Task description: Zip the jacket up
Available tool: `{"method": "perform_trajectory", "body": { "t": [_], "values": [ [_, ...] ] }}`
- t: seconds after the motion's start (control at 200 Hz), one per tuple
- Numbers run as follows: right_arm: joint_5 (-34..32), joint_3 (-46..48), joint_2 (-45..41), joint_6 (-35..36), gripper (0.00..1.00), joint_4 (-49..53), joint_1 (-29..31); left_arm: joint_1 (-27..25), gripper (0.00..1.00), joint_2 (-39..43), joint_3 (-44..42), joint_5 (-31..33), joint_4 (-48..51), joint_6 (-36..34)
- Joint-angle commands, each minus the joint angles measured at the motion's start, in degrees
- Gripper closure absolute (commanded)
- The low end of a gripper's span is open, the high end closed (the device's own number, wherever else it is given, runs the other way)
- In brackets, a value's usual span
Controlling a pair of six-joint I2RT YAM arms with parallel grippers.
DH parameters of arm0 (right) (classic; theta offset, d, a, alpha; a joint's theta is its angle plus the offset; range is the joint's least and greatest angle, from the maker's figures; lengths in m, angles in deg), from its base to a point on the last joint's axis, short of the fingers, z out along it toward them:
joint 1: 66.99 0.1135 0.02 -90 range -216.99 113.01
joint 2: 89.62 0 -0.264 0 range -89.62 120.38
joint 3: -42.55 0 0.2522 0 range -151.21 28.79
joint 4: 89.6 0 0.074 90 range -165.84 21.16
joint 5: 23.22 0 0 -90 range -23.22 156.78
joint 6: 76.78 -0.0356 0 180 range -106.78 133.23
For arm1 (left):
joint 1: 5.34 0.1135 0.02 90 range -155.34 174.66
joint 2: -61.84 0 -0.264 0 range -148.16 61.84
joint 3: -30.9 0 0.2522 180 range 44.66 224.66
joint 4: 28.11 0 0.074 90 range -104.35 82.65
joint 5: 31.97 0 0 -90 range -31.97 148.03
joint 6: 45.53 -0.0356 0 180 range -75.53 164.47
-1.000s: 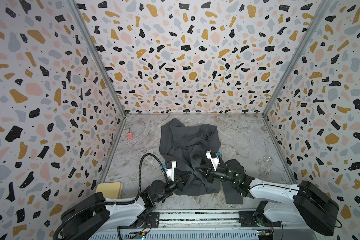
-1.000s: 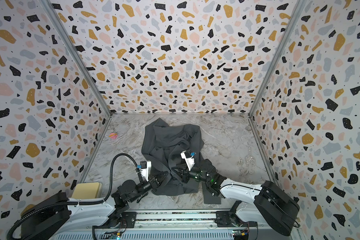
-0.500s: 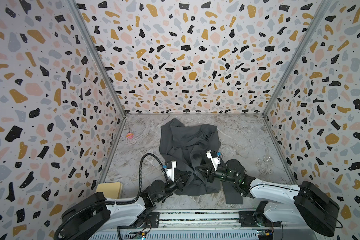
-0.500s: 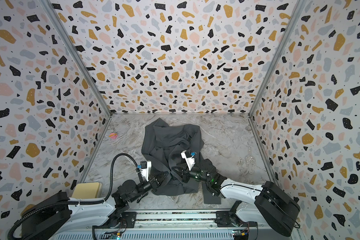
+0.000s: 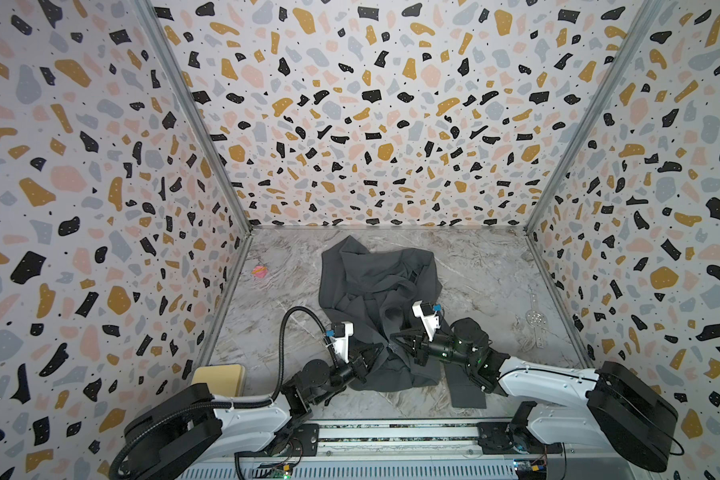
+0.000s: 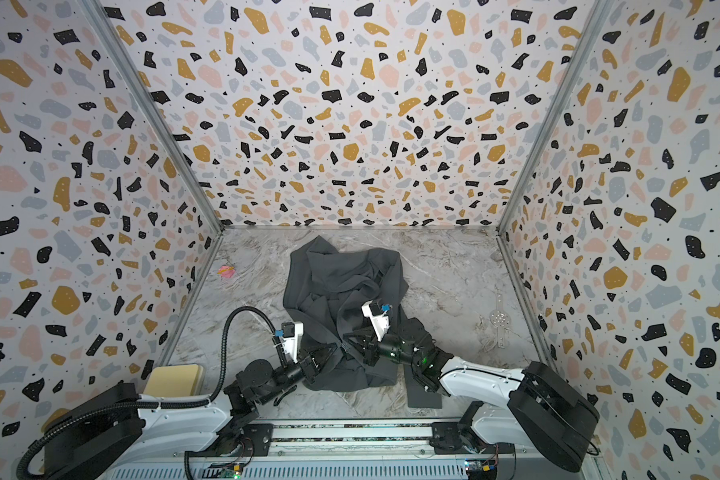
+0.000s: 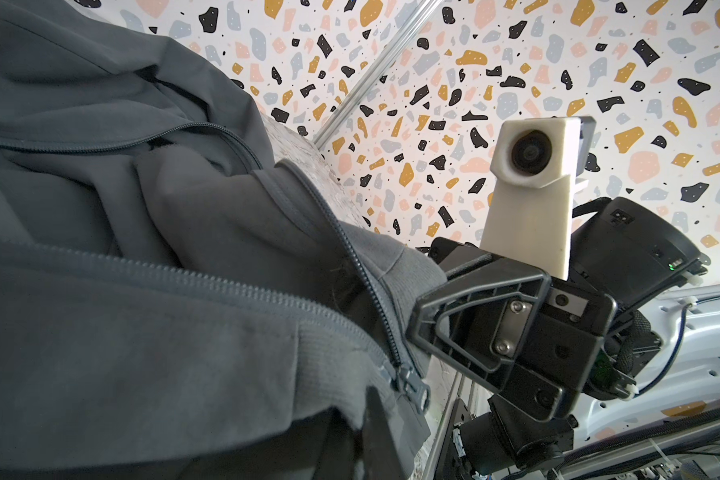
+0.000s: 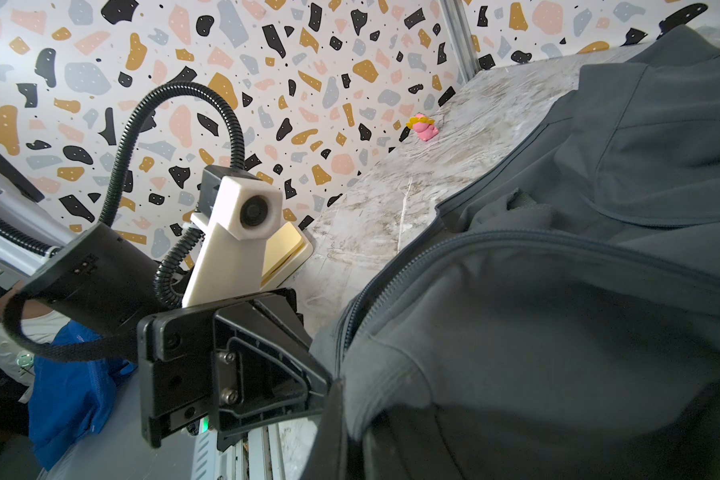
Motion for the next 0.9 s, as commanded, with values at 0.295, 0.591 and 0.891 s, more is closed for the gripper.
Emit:
{"method": "perform_trajectory", "body": {
  "t": [0.295,0.591,0.891],
  "values": [
    [0.95,-2.54,1.44,0.5,1.0,-4.14,-0.05,-0.15,1.0,0.31,-0.97,-0.25,-4.27,-0.02],
    [2.02,-2.62,3.57,-0.24,1.0,-6.73,-0.3,-0.13,1.0,0.39,-1.08,-0.25,-4.3,0.05],
    [2.31,-3.08,4.38,0.06,1.0,-6.69,-0.73,-0.13,1.0,1.12,-1.36,-0.14,-3.74,-0.02]
  ]
}}
